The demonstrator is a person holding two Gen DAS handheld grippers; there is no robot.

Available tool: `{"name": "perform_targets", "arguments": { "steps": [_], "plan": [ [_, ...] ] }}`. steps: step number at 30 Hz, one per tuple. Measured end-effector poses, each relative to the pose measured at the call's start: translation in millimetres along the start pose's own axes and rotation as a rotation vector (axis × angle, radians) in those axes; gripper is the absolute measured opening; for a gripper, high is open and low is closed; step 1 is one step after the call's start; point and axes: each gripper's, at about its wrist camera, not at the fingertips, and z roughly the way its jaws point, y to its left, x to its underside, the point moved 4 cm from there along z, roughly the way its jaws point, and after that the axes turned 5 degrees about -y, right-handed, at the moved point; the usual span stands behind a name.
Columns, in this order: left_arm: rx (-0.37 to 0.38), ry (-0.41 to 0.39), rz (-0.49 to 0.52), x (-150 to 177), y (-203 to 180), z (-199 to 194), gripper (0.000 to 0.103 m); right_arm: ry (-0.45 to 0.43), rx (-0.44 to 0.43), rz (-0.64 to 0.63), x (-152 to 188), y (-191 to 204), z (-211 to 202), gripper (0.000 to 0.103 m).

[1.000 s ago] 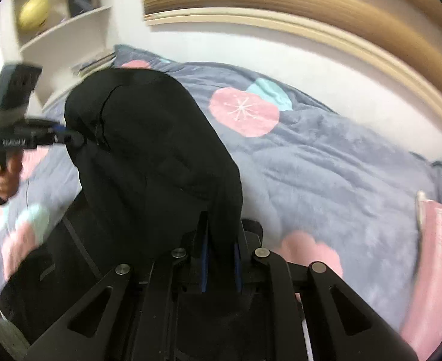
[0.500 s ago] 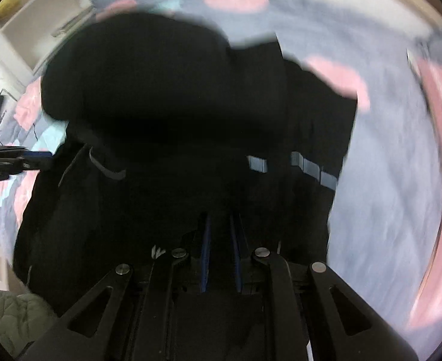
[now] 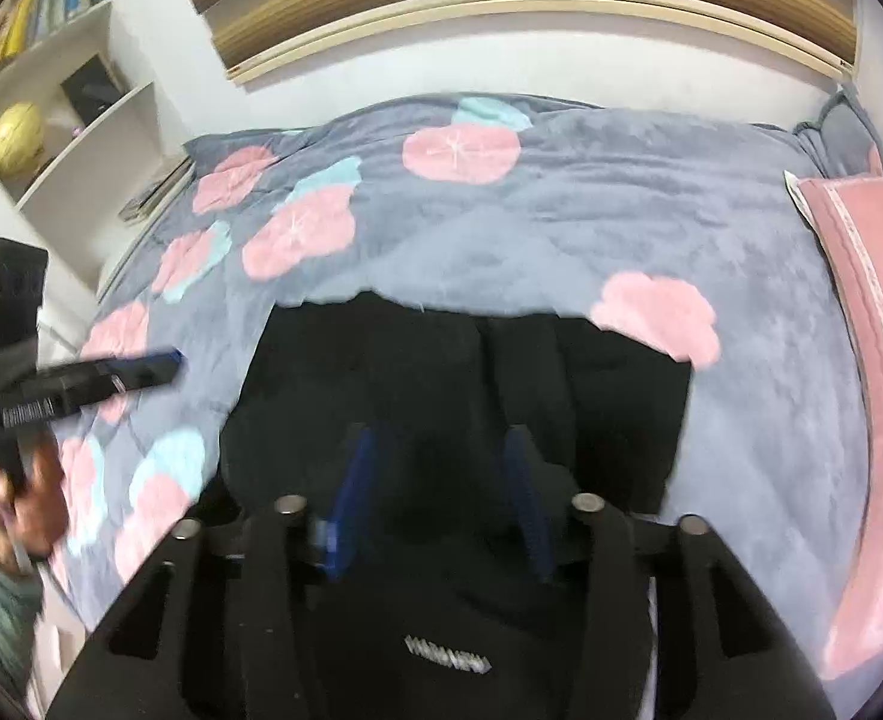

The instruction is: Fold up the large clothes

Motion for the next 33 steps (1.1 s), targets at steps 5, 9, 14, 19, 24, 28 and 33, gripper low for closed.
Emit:
{"name": "perform_targets", "arguments": {
  "steps": [5,9,14,19,24,28,33],
  "plan": [
    [-0.026,0.123,-0.040,17,16,60,0.017,0.102,-0.025,0.025,-4,17,63,0.052],
    [-0.011,0.217,-0.073,64,32,85,0.017,0.242,-0.047,-0.011,49,21,105,0.052],
    [-0.041,0.319,-0.184,127,63,128,0.016,0.435,0.024,-0.063,138,14,166,0.052],
    [-0.030,0.271,-0.218,138,60,123,0.016,0.404,0.055,-0.043,159,15,173,0.056],
    [-0.029,0.210,-0.115,135,27,79,0.017,0.303,0.036,-0.107,150,34,128,0.056],
    [-0.118,0.223,-0.107,148,26,91,0.017,0.293,0.068,-0.095,163,39,128,0.056],
    [-0.233,0.372,-0.177,187,50,144,0.015,0.459,0.111,-0.030,208,20,181,0.057]
  ]
}}
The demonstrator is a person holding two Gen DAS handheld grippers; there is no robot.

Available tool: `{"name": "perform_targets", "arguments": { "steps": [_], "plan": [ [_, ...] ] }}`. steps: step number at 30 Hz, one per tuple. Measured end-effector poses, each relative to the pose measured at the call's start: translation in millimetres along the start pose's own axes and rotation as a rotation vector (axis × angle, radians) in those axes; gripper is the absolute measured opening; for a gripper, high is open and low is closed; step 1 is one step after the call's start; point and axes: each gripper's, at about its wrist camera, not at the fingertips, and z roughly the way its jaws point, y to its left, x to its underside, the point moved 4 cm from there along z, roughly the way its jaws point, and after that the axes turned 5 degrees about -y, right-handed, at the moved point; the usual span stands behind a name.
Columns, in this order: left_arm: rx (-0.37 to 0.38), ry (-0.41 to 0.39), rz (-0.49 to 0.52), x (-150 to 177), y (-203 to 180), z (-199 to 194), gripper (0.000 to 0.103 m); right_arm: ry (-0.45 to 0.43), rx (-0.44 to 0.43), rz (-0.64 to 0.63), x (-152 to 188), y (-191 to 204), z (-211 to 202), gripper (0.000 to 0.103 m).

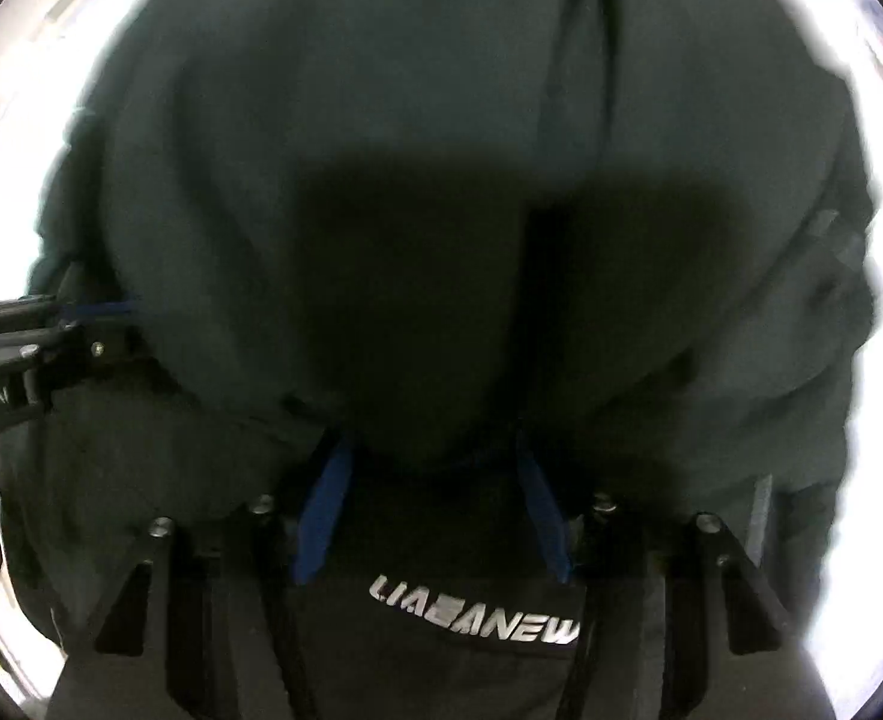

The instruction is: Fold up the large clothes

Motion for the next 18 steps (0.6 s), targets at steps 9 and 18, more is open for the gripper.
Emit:
{"name": "perform_targets", "arguments": {
  "steps": [9,18],
  "plan": [
    [0.004,-0.185,-0.026,74,11,-106,0.015,-0.181,0.021,0.032,61,-23,-96,0.059],
    [0.021,-0.265,-0.315,147,128,-174,0.016,-0.168,0.067,0.226,137,-94,-126,0.061]
  ]
}}
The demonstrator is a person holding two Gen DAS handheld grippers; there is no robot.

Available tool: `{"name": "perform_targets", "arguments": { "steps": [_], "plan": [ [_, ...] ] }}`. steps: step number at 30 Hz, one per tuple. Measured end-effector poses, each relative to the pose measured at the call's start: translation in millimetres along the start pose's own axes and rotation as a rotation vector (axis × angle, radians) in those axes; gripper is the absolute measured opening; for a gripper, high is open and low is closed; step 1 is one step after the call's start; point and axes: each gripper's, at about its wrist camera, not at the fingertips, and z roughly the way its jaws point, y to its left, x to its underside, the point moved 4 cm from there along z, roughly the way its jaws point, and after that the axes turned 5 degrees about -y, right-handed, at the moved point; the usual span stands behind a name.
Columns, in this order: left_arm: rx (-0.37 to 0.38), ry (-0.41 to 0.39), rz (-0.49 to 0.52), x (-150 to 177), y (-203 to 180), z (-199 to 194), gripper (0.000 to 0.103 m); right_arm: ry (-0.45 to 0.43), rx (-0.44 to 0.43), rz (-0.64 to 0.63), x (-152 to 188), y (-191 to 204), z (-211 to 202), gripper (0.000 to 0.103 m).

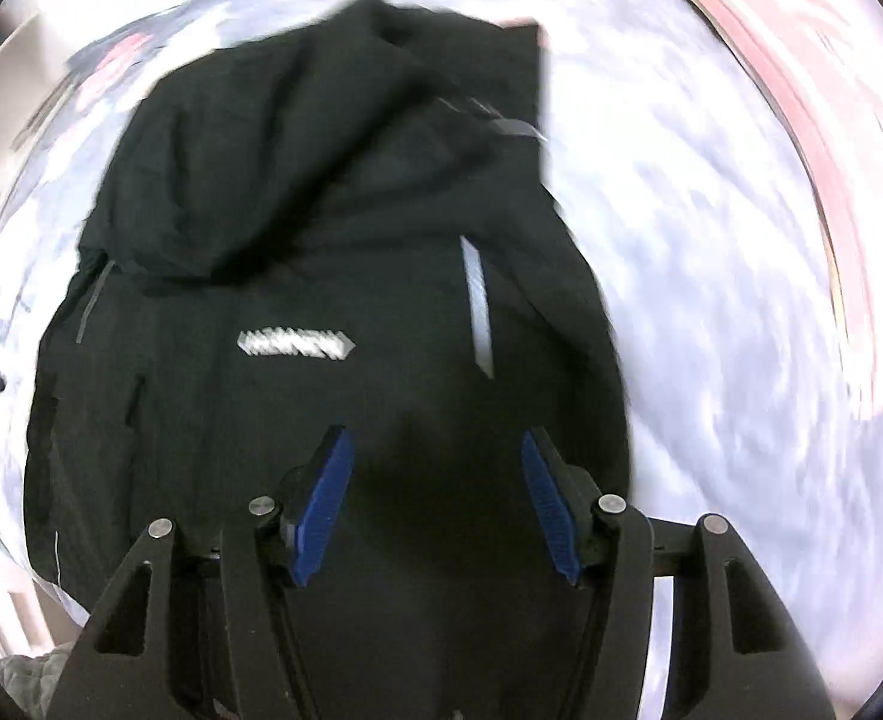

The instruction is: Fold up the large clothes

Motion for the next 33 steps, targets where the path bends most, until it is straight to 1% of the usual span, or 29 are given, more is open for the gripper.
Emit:
{"name": "perform_targets", "arguments": {
  "steps": [2,3,5,9,11,13,17,20,23,27,29,31,33],
  "plan": [
    [-0.024,0.002,-0.080,12,21,1,0.018,0.028,0.002,0.051,15,-22,-2,0.061],
    [-0.033,0.009,-0.104,16,31,-2,0.019,0.042,-0.002,0.077,24,-29,-2,0.061],
    [-0.047,0.047,-0.159,33,47,3,0.023,0.061,-0.007,0.120,42,-43,-3,0.061],
    [-0.045,0.076,-0.212,54,73,0,0.024,0.083,-0.007,0.182,68,-64,-4,0.061],
    [-0.013,0.095,-0.242,64,77,4,0.025,0.084,0.001,0.198,76,-69,-4,0.061],
    [0.000,0.107,-0.250,72,79,5,0.026,0.088,-0.002,0.207,83,-74,-5,0.061],
    [-0.002,0.115,-0.260,83,84,9,0.031,0.094,0.015,0.195,92,-83,-8,0.061],
    [-0.013,0.133,-0.280,90,85,17,0.037,0.114,0.022,0.196,101,-91,-5,0.061],
    [-0.019,0.153,-0.273,96,86,21,0.038,0.124,0.038,0.186,110,-95,-5,0.061],
    [-0.027,0.172,-0.270,104,87,28,0.040,0.076,0.076,0.157,116,-95,-9,0.061],
    [-0.034,0.175,-0.266,105,85,31,0.041,0.054,0.066,0.159,115,-95,-9,0.061],
    [-0.043,0.179,-0.255,106,81,31,0.042,0.054,0.042,0.161,115,-96,-8,0.061],
    [-0.030,0.193,-0.250,108,77,29,0.042,0.058,0.044,0.145,118,-99,-11,0.061]
  ]
}}
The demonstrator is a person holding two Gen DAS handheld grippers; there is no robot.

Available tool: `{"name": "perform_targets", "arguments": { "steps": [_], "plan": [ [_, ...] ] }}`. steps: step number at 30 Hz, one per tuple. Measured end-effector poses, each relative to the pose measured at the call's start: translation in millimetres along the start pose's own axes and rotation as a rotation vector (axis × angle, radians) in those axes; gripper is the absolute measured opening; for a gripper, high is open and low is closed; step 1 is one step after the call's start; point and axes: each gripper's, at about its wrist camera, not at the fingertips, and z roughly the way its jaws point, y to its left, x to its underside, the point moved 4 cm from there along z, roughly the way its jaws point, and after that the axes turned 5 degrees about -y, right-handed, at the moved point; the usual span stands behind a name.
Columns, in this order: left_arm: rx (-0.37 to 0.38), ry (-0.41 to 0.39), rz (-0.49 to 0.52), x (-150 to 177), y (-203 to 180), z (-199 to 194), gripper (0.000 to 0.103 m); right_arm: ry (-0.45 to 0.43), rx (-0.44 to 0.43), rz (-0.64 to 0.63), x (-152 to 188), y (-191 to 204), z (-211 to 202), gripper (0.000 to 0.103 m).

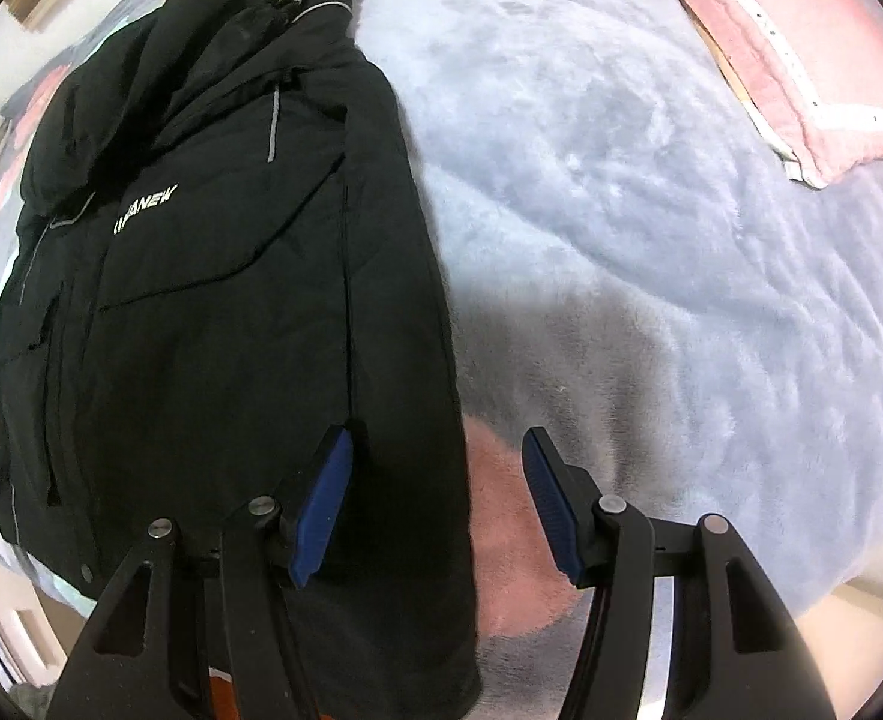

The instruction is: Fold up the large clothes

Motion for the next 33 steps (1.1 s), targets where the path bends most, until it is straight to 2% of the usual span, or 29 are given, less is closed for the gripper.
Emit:
{"name": "perform_targets", "arguments": {
  "steps": [5,6,8,10,11,12,14,17,21,23,25,30,32,33],
  "plan": [
    [0.023,0.028,-0.008,6,3,3,0.045,0.047,-0.049,0.001,20,-18,-4,0.061],
    [0.022,0.031,-0.016,6,3,6,0.045,0.068,-0.078,0.014,26,-20,-3,0.061],
    [0.008,0.034,0.001,6,-1,10,0.045,0.091,-0.079,0.013,36,-18,1,0.061],
    [0.012,0.012,0.064,7,-12,7,0.041,0.109,-0.100,-0.003,41,-11,2,0.030],
    [0.020,0.009,0.092,9,-18,5,0.032,0.104,-0.123,-0.006,41,-5,-2,0.030],
    [0.035,0.011,0.119,12,-27,2,0.028,0.089,-0.095,-0.030,40,0,-8,0.030],
    [0.072,0.009,0.155,16,-42,-6,0.028,0.072,-0.081,-0.084,40,10,-18,0.029],
    [0.163,0.020,0.145,14,-58,-11,0.028,0.063,-0.150,-0.119,38,24,-31,0.029],
    [0.093,0.049,0.155,11,-57,8,0.028,0.101,-0.206,-0.111,39,29,-22,0.030],
    [0.050,0.072,0.152,12,-49,19,0.029,0.122,-0.216,-0.099,39,35,-11,0.037],
    [0.010,0.082,0.157,14,-42,26,0.033,0.140,-0.225,-0.082,39,33,-3,0.052],
    [0.043,0.080,0.105,14,-35,30,0.034,0.174,-0.229,-0.052,47,31,12,0.055],
    [0.038,0.061,0.145,16,-44,24,0.031,0.152,-0.244,-0.035,46,29,8,0.039],
    [0.047,0.049,0.171,17,-49,20,0.021,0.140,-0.236,-0.044,44,29,4,0.023]
  ]
}}
